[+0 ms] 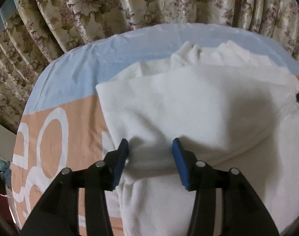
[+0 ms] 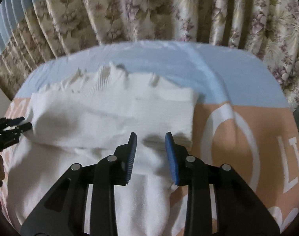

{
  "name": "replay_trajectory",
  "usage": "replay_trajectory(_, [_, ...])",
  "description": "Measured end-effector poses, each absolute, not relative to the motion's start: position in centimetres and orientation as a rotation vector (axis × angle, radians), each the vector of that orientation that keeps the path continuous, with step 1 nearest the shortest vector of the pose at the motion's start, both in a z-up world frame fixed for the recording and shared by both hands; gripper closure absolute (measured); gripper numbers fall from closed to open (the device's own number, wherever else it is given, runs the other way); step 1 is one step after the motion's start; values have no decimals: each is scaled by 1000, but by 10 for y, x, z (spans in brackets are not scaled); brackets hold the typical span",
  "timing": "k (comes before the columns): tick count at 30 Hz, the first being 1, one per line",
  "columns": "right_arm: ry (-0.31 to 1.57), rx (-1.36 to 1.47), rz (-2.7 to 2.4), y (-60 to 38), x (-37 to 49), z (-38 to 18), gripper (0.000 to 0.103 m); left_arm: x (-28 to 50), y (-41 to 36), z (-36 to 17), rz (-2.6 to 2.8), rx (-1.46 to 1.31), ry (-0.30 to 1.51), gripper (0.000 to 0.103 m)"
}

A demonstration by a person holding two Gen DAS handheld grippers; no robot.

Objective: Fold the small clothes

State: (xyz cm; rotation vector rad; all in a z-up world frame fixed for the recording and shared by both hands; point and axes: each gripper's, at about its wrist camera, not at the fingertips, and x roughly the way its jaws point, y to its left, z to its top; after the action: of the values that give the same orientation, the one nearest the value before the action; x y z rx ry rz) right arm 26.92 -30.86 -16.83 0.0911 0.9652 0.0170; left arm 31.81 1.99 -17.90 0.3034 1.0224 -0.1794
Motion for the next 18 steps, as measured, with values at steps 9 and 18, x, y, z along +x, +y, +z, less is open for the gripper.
replay_trajectory(9, [861, 149, 101, -314, 233, -134, 49, 300, 36, -161, -132, 214, 1022, 17])
replay_trajectory(18, [847, 174, 98, -291, 194, -118, 4, 243, 45, -135, -154, 93, 1008, 8])
